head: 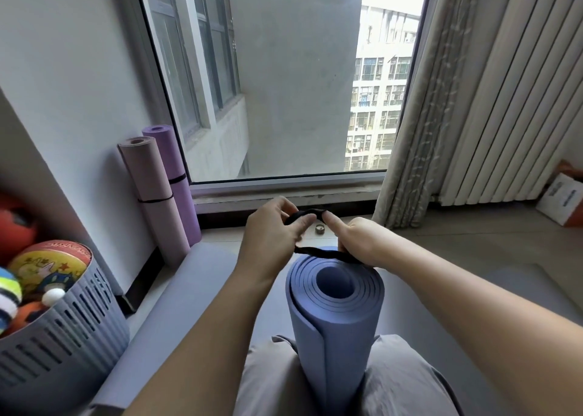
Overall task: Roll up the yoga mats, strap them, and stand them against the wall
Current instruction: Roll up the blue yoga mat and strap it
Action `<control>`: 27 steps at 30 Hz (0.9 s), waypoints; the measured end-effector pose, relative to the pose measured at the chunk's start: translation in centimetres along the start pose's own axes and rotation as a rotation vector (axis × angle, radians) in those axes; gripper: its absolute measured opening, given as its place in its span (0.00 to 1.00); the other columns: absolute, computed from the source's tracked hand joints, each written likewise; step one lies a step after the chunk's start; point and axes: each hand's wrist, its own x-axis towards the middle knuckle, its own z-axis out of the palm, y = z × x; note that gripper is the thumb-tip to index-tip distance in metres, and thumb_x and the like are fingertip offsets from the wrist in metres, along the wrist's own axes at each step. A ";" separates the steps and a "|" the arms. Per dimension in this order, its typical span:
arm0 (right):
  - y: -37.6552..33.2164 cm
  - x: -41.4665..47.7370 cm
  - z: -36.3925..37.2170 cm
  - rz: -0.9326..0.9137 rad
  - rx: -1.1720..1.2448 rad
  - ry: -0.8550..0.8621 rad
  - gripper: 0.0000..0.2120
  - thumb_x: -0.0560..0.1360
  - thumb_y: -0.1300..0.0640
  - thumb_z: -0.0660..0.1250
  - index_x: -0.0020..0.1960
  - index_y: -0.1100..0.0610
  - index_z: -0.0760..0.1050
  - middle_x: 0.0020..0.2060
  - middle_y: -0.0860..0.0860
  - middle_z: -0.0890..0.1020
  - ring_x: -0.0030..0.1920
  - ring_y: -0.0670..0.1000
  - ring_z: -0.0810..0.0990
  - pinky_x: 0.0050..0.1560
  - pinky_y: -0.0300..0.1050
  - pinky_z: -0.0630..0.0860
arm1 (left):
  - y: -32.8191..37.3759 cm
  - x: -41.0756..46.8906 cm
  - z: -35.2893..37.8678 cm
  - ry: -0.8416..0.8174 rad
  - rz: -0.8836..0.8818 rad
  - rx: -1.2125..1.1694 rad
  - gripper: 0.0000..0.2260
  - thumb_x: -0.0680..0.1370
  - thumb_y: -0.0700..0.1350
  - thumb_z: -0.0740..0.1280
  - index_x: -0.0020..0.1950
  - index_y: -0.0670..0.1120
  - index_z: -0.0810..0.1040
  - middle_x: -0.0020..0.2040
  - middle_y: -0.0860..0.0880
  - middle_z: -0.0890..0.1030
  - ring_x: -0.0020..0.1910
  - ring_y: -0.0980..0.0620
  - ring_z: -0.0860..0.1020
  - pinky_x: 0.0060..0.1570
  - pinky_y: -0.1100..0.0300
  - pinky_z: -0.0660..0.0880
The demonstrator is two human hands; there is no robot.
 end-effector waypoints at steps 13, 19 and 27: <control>0.1 -0.2 0.5 0.012 -0.037 0.038 0.34 0.77 0.33 0.51 0.38 0.63 0.76 0.34 0.55 0.77 0.34 0.53 0.74 0.39 0.46 0.69 | -0.4 -1.2 -0.1 -0.278 -0.642 -1.204 0.13 0.74 0.49 0.67 0.31 0.44 0.77 0.30 0.51 0.73 0.31 0.54 0.72 0.41 0.59 0.75; -0.2 -0.6 0.2 -0.003 -0.069 0.037 0.31 0.79 0.35 0.52 0.32 0.59 0.69 0.31 0.54 0.73 0.32 0.52 0.70 0.35 0.46 0.65 | 0.4 -1.9 0.2 -0.332 -0.708 -1.497 0.13 0.71 0.51 0.68 0.32 0.44 0.76 0.35 0.48 0.74 0.36 0.52 0.74 0.50 0.54 0.73; -0.8 -1.1 -0.1 -0.061 -0.068 0.010 0.26 0.82 0.44 0.54 0.30 0.57 0.60 0.27 0.53 0.66 0.30 0.53 0.65 0.31 0.44 0.61 | 0.8 -3.2 0.8 -0.049 -0.474 -1.719 0.10 0.71 0.52 0.68 0.32 0.50 0.81 0.38 0.54 0.80 0.49 0.53 0.78 0.65 0.56 0.67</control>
